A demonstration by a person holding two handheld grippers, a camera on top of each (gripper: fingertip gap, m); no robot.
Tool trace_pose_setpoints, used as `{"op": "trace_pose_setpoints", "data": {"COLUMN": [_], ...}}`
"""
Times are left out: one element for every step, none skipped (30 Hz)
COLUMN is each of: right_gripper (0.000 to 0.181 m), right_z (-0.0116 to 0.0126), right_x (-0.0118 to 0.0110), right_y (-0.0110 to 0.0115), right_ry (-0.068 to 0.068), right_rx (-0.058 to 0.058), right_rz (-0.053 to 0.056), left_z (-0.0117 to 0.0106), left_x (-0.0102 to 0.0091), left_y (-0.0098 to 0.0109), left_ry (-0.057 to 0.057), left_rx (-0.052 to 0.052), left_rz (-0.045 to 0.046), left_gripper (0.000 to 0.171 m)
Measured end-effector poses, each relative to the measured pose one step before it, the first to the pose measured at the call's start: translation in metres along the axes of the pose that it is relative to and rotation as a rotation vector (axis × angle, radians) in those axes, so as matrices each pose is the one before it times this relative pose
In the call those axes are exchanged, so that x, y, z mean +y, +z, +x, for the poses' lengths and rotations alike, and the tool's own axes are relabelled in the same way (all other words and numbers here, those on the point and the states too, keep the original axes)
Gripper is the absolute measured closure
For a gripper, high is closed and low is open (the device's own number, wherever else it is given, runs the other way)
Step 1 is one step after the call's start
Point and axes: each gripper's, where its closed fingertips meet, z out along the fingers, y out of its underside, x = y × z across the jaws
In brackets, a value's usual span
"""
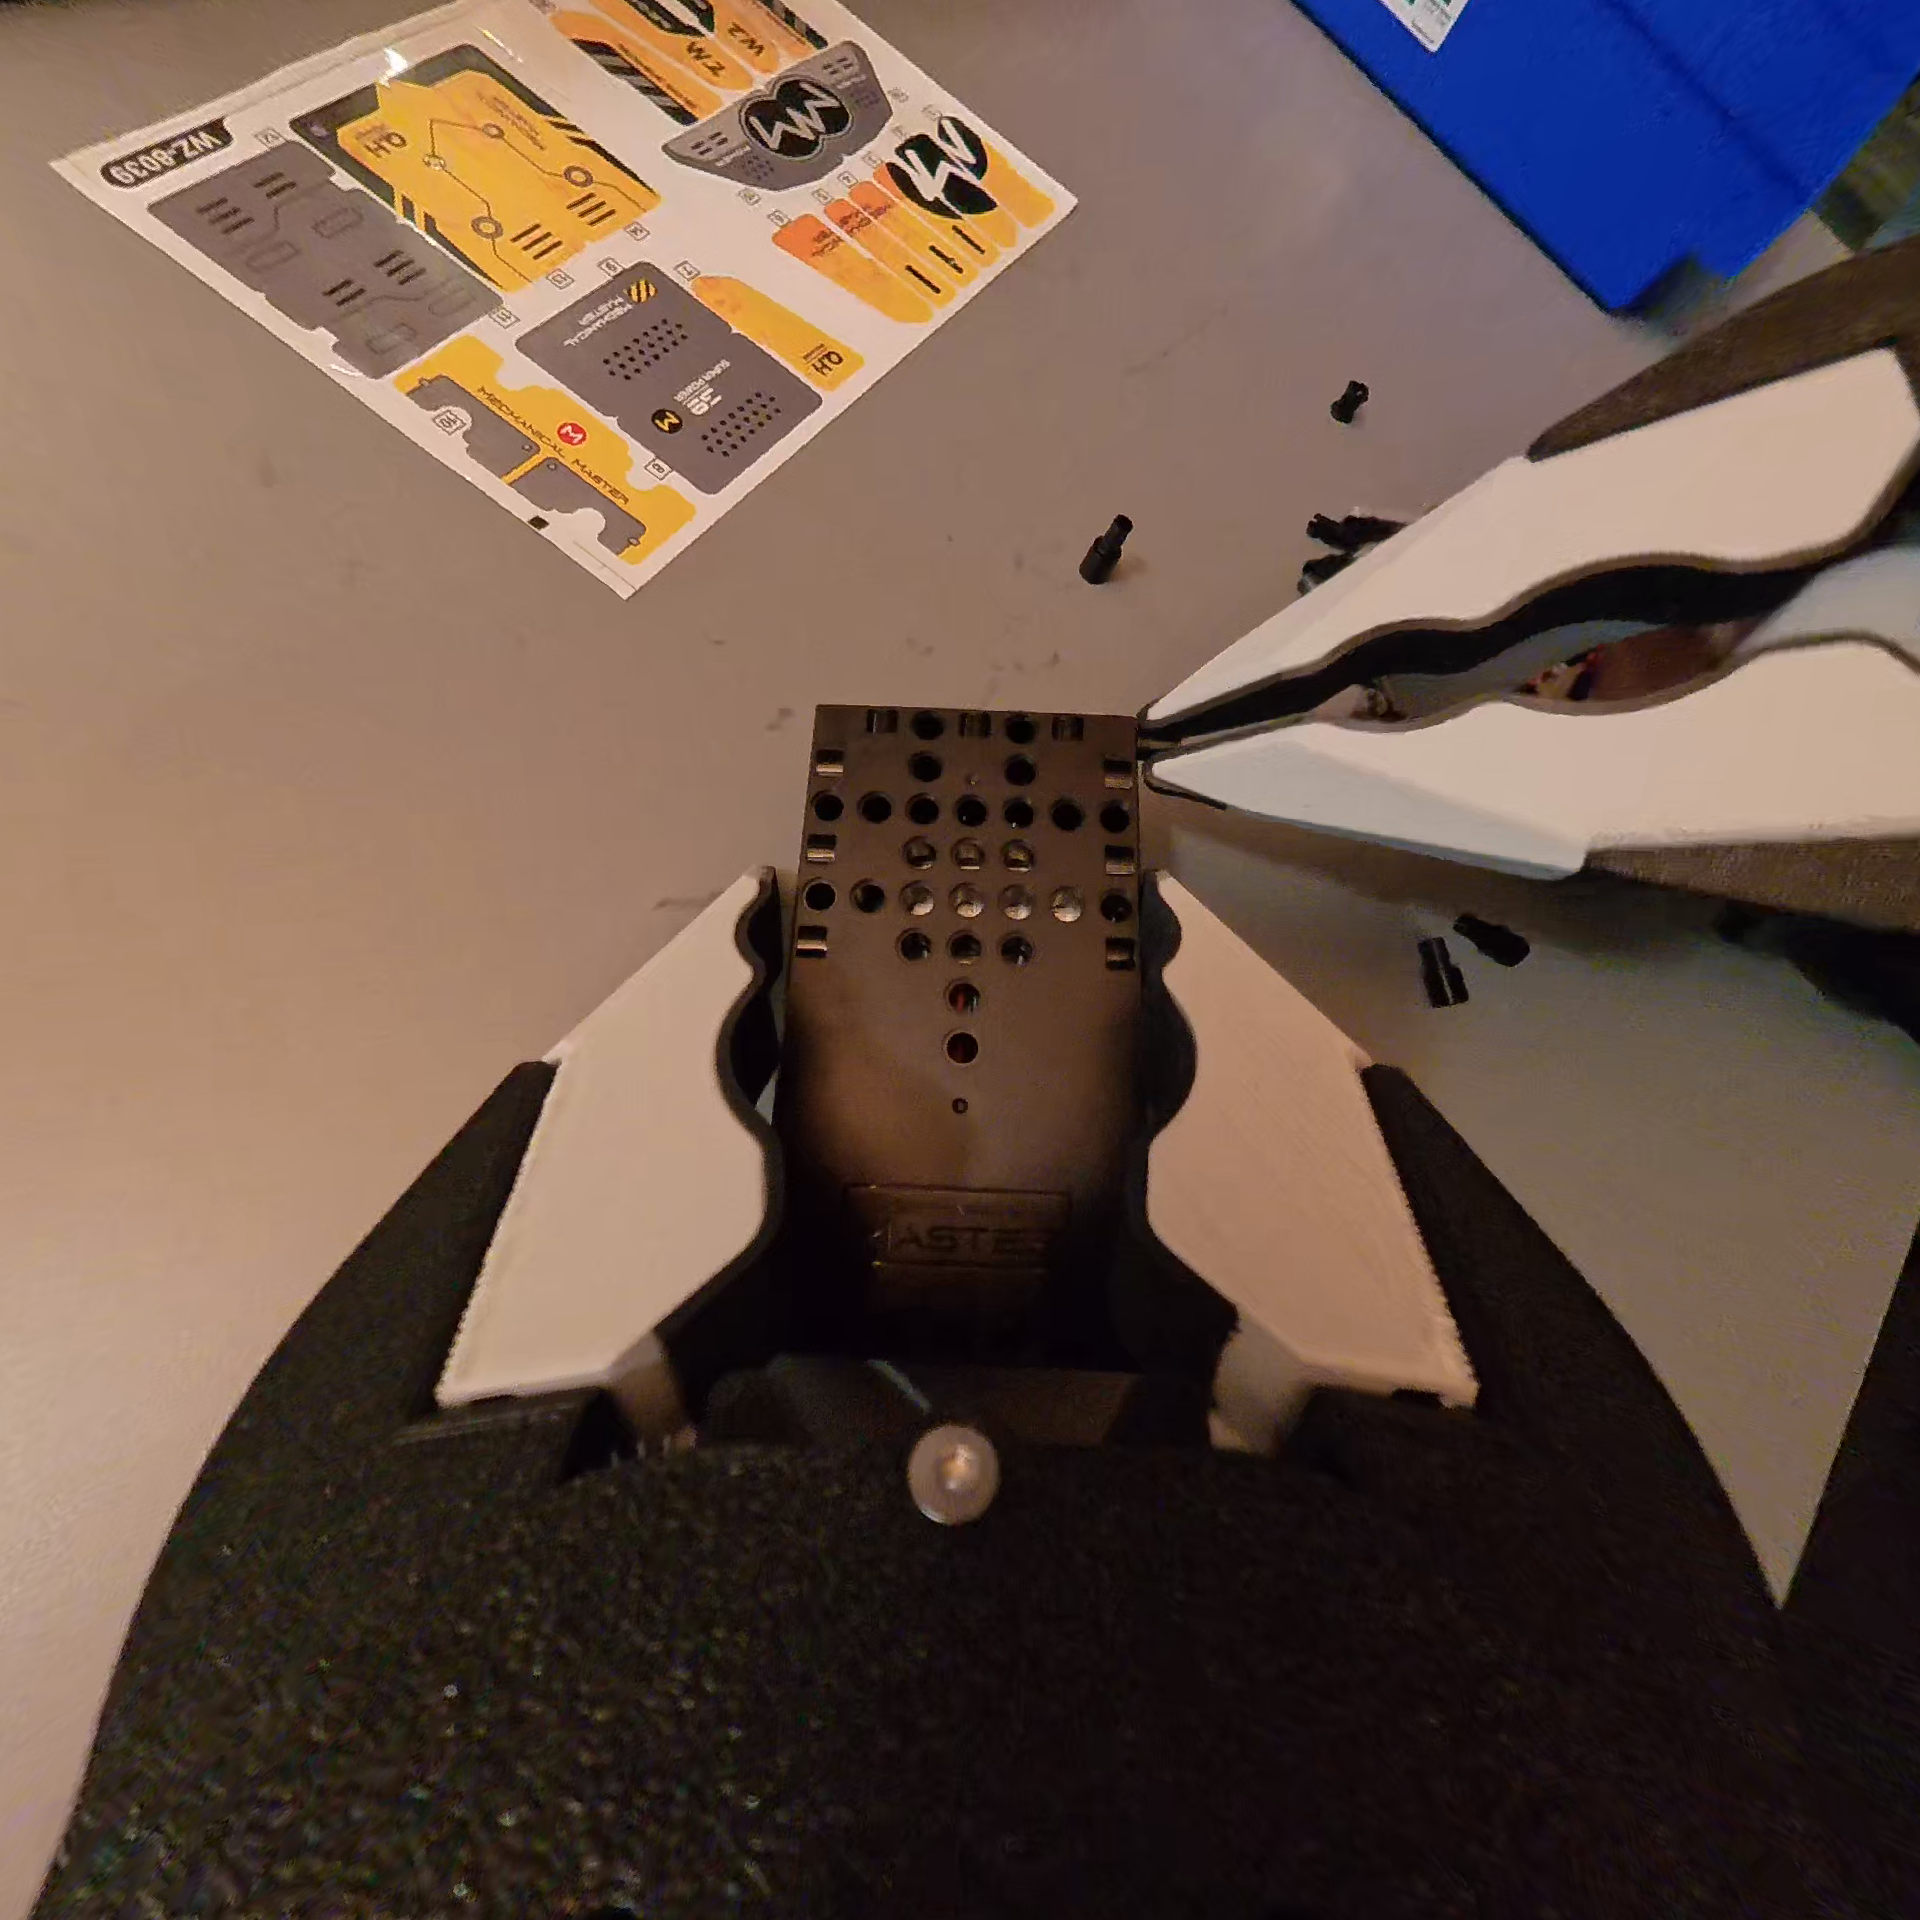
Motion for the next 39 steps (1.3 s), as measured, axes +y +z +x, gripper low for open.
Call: {"op": "trace_pose_setpoints", "data": {"right_gripper": [0.178, 0.178, 0.178, 0.178, 0.178, 0.178, 0.178, 0.178, 0.178, 0.178, 0.178, 0.178, 0.178, 0.178, 0.178, 0.178, 0.178, 0.178, 0.178, 0.178, 0.178, 0.178, 0.178, 0.178, 0.178, 0.178, 0.178, 0.178, 0.178, 0.179, 0.179, 0.180, 0.181, 0.181, 0.181, 0.181, 0.181, 0.181, 0.181], "right_z": [0.00040, 0.00033, 0.00002, -0.00017, -0.00052, -0.00060, -0.00060, -0.00052, -0.00026, -0.00016, -0.00011, 0.00001, 0.00013, 0.00022, 0.00015, 0.00001, -0.00016, -0.00073, -0.00050, -0.00047, -0.00053, -0.00034, -0.00023, -0.00004, -0.00002, -0.00004, -0.00018, -0.00009, 0.00024, 0.00065, 0.00098, 0.00093, 0.00004, -0.00661, -0.00929, 0.00034, 0.01171, 0.01241, 0.00645], "right_x": [0.00051, 0.00020, 0.00012, 0.00033, 0.00084, 0.00131, 0.00135, 0.00116, 0.00070, 0.00074, 0.00101, 0.00111, 0.00114, 0.00091, 0.00040, -0.00007, 0.00026, 0.00064, 0.00084, 0.00097, 0.00122, 0.00129, 0.00153, 0.00118, 0.00057, 0.00049, 0.00048, 0.00058, 0.00107, 0.00098, 0.00038, -0.00081, -0.00097, -0.00033, 0.00156, 0.00658, 0.00978, 0.00765, 0.00374], "right_y": [0.00002, -0.00011, -0.00039, -0.00040, -0.00026, -0.00011, -0.00032, -0.00048, -0.00074, -0.00070, -0.00025, -0.00029, -0.00006, -0.00012, -0.00023, -0.00032, -0.00039, -0.00038, -0.00055, -0.00103, -0.00143, -0.00143, -0.00096, -0.00047, -0.00017, -0.00009, -0.00017, -0.00037, -0.00024, -0.00006, 0.00000, -0.00032, -0.00087, -0.00274, -0.00496, -0.00597, -0.00676, -0.00627, -0.00459], "right_ry": [-0.0871, -0.0925, -0.0629, -0.0222, 0.0183, 0.0501, 0.0659, 0.0634, 0.0444, 0.0209, -0.0020, -0.0276, -0.0488, -0.0633, -0.0673, -0.0513, -0.0118, 0.0384, 0.0804, 0.1014, 0.0915, 0.0583, 0.0122, -0.0196, -0.0213, -0.0027, 0.0205, 0.0231, -0.0162, -0.0935, -0.1548, -0.1599, -0.1089, -0.0153, 0.0604, 0.0481, 0.0069, 0.0181, 0.0577], "right_rx": [0.0573, 0.0599, 0.0411, 0.0141, -0.0114, -0.0301, -0.0379, -0.0337, -0.0196, -0.0046, 0.0077, 0.0200, 0.0319, 0.0401, 0.0421, 0.0332, 0.0097, -0.0216, -0.0464, -0.0578, -0.0498, -0.0256, 0.0035, 0.0225, 0.0217, 0.0070, -0.0099, -0.0125, 0.0104, 0.0568, 0.0973, 0.1026, 0.0708, -0.0187, -0.0655, -0.0099, 0.0533, 0.0388, -0.0158], "right_rz": [-0.0160, -0.0177, -0.0113, -0.0030, 0.0023, 0.0068, 0.0097, 0.0085, 0.0054, 0.0000, -0.0058, -0.0102, -0.0142, -0.0169, -0.0145, -0.0073, -0.0016, 0.0047, 0.0131, 0.0156, 0.0126, 0.0086, 0.0008, -0.0052, -0.0055, -0.0018, 0.0045, 0.0066, 0.0000, -0.0119, -0.0215, -0.0226, -0.0097, 0.0056, 0.0088, -0.0068, -0.0172, -0.0040, 0.0093], "left_z": [-0.00007, -0.00003, 0.00013, 0.00023, 0.00016, 0.00015, 0.00027, 0.00048, 0.00048, 0.00041, 0.00028, 0.00028, -0.00001, 0.00025, 0.00011, 0.00013, 0.00018, 0.00037, 0.00031, 0.00033, 0.00075, 0.00066, 0.00062, 0.00032, 0.00013, 0.00001, 0.00017, 0.00018, 0.00027, 0.00020, -0.00027, -0.00013, -0.00131, -0.01217, -0.00488, 0.00074, 0.00057, 0.00018, 0.00017], "left_x": [0.00012, 0.00017, 0.00009, 0.00008, 0.00044, 0.00056, 0.00053, 0.00028, 0.00020, 0.00008, 0.00044, 0.00036, 0.00032, 0.00033, 0.00024, -0.00007, 0.00001, 0.00036, 0.00015, 0.00010, 0.00026, 0.00014, 0.00048, 0.00043, 0.00017, 0.00013, 0.00025, -0.00001, 0.00034, 0.00028, 0.00019, -0.00011, -0.00017, -0.00029, -0.00031, -0.00123, -0.00029, 0.00033, 0.00041], "left_y": [0.00031, 0.00006, -0.00004, 0.00007, 0.00032, 0.00048, 0.00044, 0.00038, 0.00015, 0.00021, 0.00028, 0.00039, 0.00043, 0.00036, 0.00011, -0.00009, -0.00001, 0.00018, 0.00013, 0.00016, 0.00038, 0.00037, 0.00046, 0.00040, 0.00005, 0.00018, 0.00007, 0.00018, 0.00039, 0.00044, 0.00032, -0.00010, -0.00024, -0.00095, -0.00029, -0.00147, -0.00066, 0.00026, 0.00057], "left_ry": [0.0053, 0.0039, 0.0004, 0.0012, 0.0087, 0.0134, 0.0121, 0.0087, 0.0041, 0.0036, 0.0085, 0.0090, 0.0102, 0.0088, 0.0029, -0.0022, -0.0002, 0.0051, 0.0045, 0.0047, 0.0064, 0.0069, 0.0104, 0.0087, 0.0040, 0.0029, 0.0035, 0.0036, 0.0089, 0.0089, 0.0047, -0.0017, -0.0067, -0.0193, -0.0263, -0.0360, -0.0126, 0.0067, 0.0143], "left_rx": [-0.0053, -0.0034, 0.0005, 0.0004, -0.0066, -0.0113, -0.0091, -0.0047, 0.0002, -0.0005, -0.0055, -0.0065, -0.0089, -0.0068, -0.0017, 0.0033, 0.0019, -0.0022, -0.0015, -0.0019, -0.0032, -0.0047, -0.0048, -0.0047, -0.0027, -0.0022, -0.0018, -0.0015, -0.0057, -0.0071, -0.0066, 0.0007, -0.0033, -0.0725, 0.0066, 0.0393, 0.0169, -0.0038, -0.0112], "left_rz": [-0.00160, -0.00124, -0.00029, -0.00067, -0.00317, -0.00442, -0.00379, -0.00284, -0.00156, -0.00073, -0.00297, -0.00297, -0.00294, -0.00302, -0.00105, 0.00066, -0.00035, -0.00202, -0.00125, -0.00062, -0.00176, -0.00164, -0.00352, -0.00343, -0.00123, -0.00114, -0.00114, -0.00086, -0.00287, -0.00280, -0.00160, 0.00046, 0.00174, 0.00283, 0.00183, 0.01175, 0.00396, -0.00289, -0.00473], "left_gripper": [0.104, 0.104, 0.104, 0.104, 0.104, 0.103, 0.103, 0.103, 0.103, 0.102, 0.102, 0.102, 0.102, 0.102, 0.102, 0.102, 0.101, 0.101, 0.101, 0.100, 0.098, 0.097, 0.097, 0.096, 0.096, 0.096, 0.096, 0.096, 0.096, 0.096, 0.096, 0.097, 0.097, 0.107, 0.107, 0.106, 0.106, 0.106, 0.106]}}
